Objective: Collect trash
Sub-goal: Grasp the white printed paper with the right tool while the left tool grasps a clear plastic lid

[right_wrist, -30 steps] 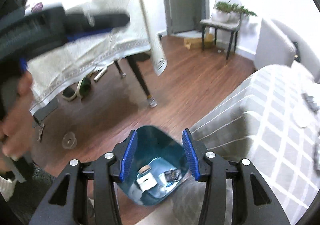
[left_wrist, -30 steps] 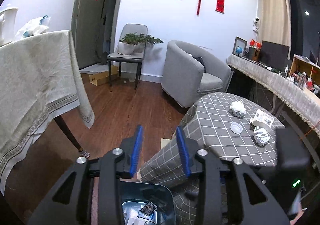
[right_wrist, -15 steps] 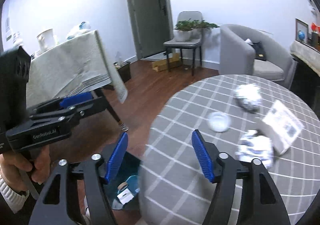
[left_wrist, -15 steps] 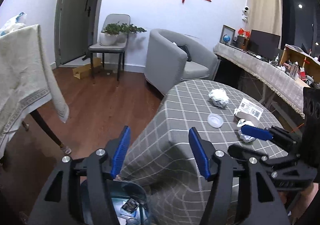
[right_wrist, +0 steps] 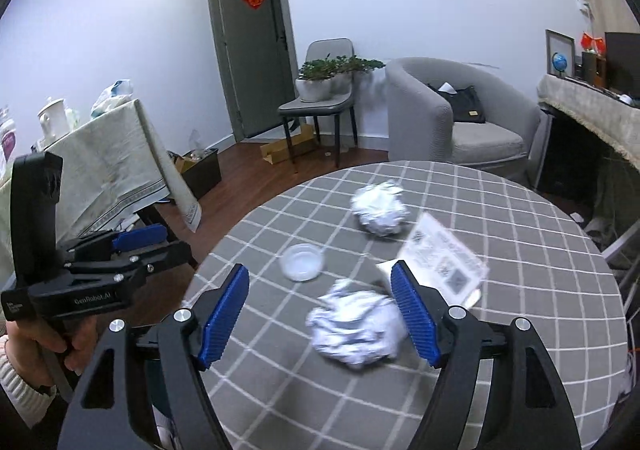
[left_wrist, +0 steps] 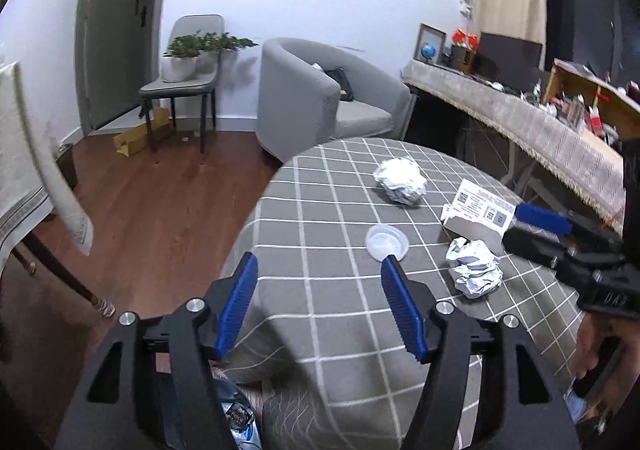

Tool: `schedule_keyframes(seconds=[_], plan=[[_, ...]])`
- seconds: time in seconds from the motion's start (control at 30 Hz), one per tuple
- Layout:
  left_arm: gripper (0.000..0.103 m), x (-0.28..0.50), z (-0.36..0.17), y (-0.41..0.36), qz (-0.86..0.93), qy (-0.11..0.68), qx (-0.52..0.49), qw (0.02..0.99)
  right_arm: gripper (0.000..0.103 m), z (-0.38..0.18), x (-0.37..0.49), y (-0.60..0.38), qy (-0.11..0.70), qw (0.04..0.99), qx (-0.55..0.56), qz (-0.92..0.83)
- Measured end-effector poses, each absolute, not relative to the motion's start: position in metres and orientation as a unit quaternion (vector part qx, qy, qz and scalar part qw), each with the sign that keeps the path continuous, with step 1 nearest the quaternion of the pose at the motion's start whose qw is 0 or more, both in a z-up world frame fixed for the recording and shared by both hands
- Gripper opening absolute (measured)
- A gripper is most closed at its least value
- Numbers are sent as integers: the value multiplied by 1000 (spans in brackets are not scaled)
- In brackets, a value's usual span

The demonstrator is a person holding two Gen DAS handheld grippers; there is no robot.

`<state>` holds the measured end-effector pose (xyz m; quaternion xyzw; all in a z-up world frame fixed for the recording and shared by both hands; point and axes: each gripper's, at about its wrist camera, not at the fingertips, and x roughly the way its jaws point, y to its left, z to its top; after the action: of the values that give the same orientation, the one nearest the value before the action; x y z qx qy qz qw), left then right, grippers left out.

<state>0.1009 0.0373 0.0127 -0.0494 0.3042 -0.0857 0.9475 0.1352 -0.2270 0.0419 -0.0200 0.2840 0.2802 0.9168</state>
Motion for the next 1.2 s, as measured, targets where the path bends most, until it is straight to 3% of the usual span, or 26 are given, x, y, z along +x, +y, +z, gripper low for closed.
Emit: schedule_keyframes(seconds=[0.7, 0.8, 1.2], plan=[[66, 158, -13, -17, -145, 354, 19, 924, 74, 37, 193, -285, 311, 917, -2, 248], [62, 164, -17, -24, -150, 365, 31, 918, 60, 33, 202, -288, 324, 913, 0, 248], [43, 178, -22, -27, -158, 380, 33, 911, 37, 11, 223, -274, 376, 885, 13, 273]])
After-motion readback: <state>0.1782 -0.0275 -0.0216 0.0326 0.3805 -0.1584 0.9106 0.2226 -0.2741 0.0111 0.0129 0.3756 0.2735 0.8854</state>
